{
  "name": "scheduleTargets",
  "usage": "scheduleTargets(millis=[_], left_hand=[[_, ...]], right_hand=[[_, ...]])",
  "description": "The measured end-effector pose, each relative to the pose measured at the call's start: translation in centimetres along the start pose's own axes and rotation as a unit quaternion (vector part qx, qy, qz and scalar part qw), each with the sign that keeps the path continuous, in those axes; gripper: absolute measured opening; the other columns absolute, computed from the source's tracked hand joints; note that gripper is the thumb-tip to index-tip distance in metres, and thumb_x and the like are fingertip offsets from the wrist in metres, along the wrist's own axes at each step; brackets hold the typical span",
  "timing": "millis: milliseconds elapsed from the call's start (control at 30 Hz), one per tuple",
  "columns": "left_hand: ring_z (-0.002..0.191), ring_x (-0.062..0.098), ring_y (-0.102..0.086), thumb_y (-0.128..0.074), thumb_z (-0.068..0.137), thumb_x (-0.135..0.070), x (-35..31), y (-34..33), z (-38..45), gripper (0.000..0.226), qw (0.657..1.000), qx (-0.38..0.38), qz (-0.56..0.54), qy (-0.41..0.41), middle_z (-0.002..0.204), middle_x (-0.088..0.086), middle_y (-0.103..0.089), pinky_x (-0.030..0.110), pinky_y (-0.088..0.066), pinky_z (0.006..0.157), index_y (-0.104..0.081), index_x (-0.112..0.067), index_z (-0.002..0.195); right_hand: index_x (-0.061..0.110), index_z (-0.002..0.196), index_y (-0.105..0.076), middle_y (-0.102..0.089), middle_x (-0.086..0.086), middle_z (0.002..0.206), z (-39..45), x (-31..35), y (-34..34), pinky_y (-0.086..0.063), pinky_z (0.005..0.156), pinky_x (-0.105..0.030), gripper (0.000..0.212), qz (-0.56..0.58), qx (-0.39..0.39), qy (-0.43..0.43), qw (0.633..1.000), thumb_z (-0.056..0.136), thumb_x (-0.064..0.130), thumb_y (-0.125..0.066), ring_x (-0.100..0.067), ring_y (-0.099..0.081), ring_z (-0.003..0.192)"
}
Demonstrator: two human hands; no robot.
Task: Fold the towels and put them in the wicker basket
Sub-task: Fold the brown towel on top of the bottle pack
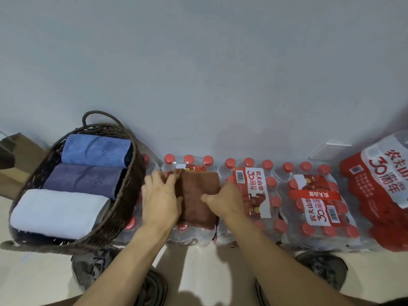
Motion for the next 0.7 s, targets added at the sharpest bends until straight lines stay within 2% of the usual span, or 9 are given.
scheduleTargets(millis=[100, 133, 233, 300, 367, 433, 500, 633, 700], left_hand=[[0.104, 0.021, -0.052, -0.065, 0.086, -0.016, -0.2, 0.7, 0.0, 0.033, 0.984, 0.002, -0.178, -0.03, 0.109, 0.001, -0.053, 0.031, -0.045, 0.091, -0.064, -0.017, 0.119], [0.104, 0.021, -0.057, -0.057, 0.094, -0.028, 0.3, 0.5, 0.3, 0.026, 0.966, 0.049, -0.252, 0.022, 0.108, 0.0, -0.059, 0.03, -0.045, 0.09, -0.066, -0.017, 0.117], [0.103, 0.02, -0.064, -0.045, 0.095, -0.058, 1.9, -0.9, 1.1, 0.047, 0.876, 0.18, -0.406, 0.186, 0.102, -0.001, -0.07, 0.03, -0.048, 0.086, -0.069, -0.02, 0.108], [0.101, 0.022, -0.065, -0.063, 0.089, -0.047, 3.0, -0.6, 1.7, 0.035, 0.913, 0.173, -0.327, 0.175, 0.101, 0.001, -0.07, 0.025, -0.046, 0.078, -0.065, -0.017, 0.109], [0.105, 0.027, -0.062, -0.067, 0.088, -0.033, 3.7, -0.5, 1.8, 0.038, 0.945, 0.156, -0.235, 0.166, 0.112, 0.01, -0.067, 0.027, -0.047, 0.084, -0.06, -0.012, 0.118], [0.114, 0.036, -0.054, -0.06, 0.092, -0.029, 4.1, -0.6, 1.7, 0.043, 0.963, 0.154, -0.149, 0.163, 0.126, 0.019, -0.056, 0.038, -0.046, 0.094, -0.05, -0.007, 0.127], [0.119, 0.038, -0.052, -0.055, 0.094, -0.025, 4.5, -0.9, 1.1, 0.047, 0.953, 0.198, -0.141, 0.183, 0.133, 0.023, -0.049, 0.042, -0.044, 0.1, -0.043, -0.002, 0.133], [0.1, 0.025, -0.067, -0.08, 0.079, -0.023, 5.7, 1.6, 0.4, 0.051, 0.861, 0.195, -0.415, 0.222, 0.113, 0.013, -0.069, 0.036, -0.056, 0.086, -0.058, -0.002, 0.12], [0.088, 0.023, -0.072, -0.083, 0.075, -0.014, 5.9, 4.2, 0.2, 0.046, 0.803, 0.178, -0.525, 0.217, 0.103, 0.013, -0.073, 0.031, -0.059, 0.071, -0.064, -0.003, 0.115]], right_hand=[[0.018, 0.083, -0.07, -0.073, 0.003, 0.078, -0.6, 2.2, -0.5, -0.058, 0.069, -0.028, 0.014, 0.096, -0.019, 0.056, 0.994, 0.072, 0.016, -0.078, -0.013, -0.069, 0.075], [0.02, 0.083, -0.07, -0.072, 0.005, 0.076, -0.9, 3.1, -1.0, -0.057, 0.068, -0.024, 0.014, 0.14, 0.001, 0.069, 0.988, 0.073, 0.016, -0.078, -0.01, -0.069, 0.073], [0.016, 0.101, -0.07, -0.069, 0.005, 0.074, -1.6, 4.9, -4.1, -0.059, 0.07, -0.03, 0.016, 0.253, 0.129, 0.042, 0.958, 0.087, 0.01, -0.065, -0.013, -0.066, 0.074], [0.019, 0.089, -0.067, -0.066, 0.002, 0.073, -0.9, 4.8, -4.2, -0.059, 0.074, -0.04, 0.016, 0.214, 0.052, 0.046, 0.974, 0.085, 0.005, -0.06, -0.02, -0.064, 0.074], [0.018, 0.085, -0.061, -0.067, -0.002, 0.082, -0.8, 4.5, -4.1, -0.057, 0.075, -0.038, 0.012, 0.134, 0.003, 0.038, 0.99, 0.08, 0.021, -0.073, -0.023, -0.065, 0.078], [0.013, 0.083, -0.065, -0.066, -0.004, 0.074, -1.7, 4.4, -5.9, -0.054, 0.06, -0.032, 0.025, 0.171, 0.102, -0.04, 0.979, 0.077, 0.033, -0.079, -0.021, -0.062, 0.063], [0.011, 0.075, -0.065, -0.06, -0.003, 0.061, -2.9, 4.7, -6.9, -0.047, 0.05, -0.026, 0.02, 0.199, 0.163, -0.086, 0.963, 0.08, 0.027, -0.076, -0.015, -0.054, 0.051], [-0.003, 0.092, -0.068, -0.065, -0.012, 0.078, -3.9, 8.1, -6.1, -0.047, 0.048, -0.021, 0.016, 0.247, 0.197, -0.003, 0.949, 0.084, 0.008, -0.06, -0.012, -0.059, 0.053], [0.002, 0.097, -0.066, -0.066, -0.008, 0.08, -4.0, 10.9, -5.2, -0.05, 0.05, -0.022, 0.016, 0.25, 0.188, 0.045, 0.949, 0.085, 0.009, -0.059, -0.01, -0.062, 0.058]])
Point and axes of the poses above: each hand's wrist, its own z-axis towards the middle knuckle, its own y-axis out of the back of the hand, x = y × z, the point moved 6 cm from there along z, towards the middle knuckle
